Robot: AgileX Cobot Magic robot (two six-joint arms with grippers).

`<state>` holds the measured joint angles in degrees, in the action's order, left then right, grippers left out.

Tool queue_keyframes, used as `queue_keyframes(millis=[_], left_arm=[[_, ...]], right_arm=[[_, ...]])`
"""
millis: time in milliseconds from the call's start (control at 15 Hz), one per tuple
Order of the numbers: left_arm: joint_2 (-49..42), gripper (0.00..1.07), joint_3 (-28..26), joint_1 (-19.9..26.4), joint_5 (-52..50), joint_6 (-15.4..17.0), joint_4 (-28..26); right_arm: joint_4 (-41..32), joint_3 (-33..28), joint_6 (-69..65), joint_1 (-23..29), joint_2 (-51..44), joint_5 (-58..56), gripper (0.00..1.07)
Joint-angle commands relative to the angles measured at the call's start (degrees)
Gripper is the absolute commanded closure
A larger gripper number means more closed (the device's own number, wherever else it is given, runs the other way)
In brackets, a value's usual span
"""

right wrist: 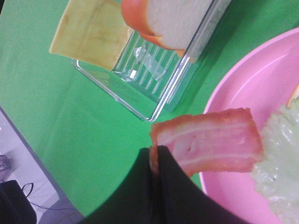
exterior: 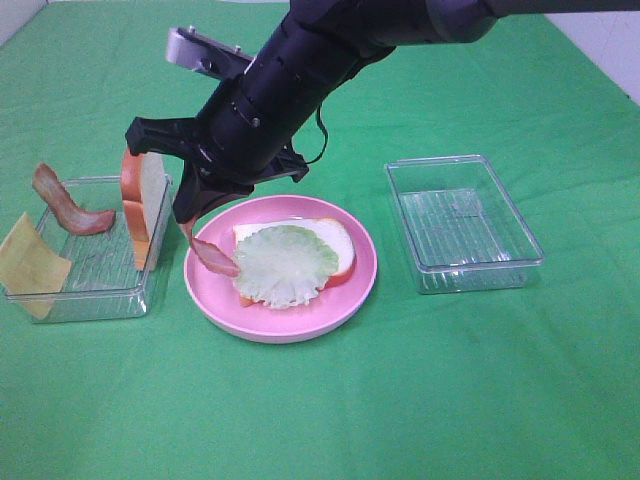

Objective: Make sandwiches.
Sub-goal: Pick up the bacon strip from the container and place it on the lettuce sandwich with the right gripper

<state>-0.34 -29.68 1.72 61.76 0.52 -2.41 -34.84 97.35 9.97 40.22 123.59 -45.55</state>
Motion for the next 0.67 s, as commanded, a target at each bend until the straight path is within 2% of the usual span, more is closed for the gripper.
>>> queue_keyframes(millis=[67, 133, 467, 667], left_arm=[[-0.7, 0.04, 0.2, -0.1, -0.1, 0.0, -0.4], [-0.7, 0.04, 0.2, -0.1, -0.1, 0.0, -0.4], [-0.7, 0.04, 0.2, -0.1, -0.1, 0.0, -0.4], [-0.7, 0.04, 0.2, -0.1, -0.1, 0.0, -0.4]], right_arm=[[1.4, 0.1, 2.3, -0.2, 1.1, 0.8, 1.07], [2.6, 0.1, 2.3, -0.2, 1.1, 0.7, 1.07], [23.7, 0.1, -4.7, -0.3, 1.1, 0.5, 1.07], [32.8, 0.1, -10.0, -0.3, 1.1, -0.6, 1.07]])
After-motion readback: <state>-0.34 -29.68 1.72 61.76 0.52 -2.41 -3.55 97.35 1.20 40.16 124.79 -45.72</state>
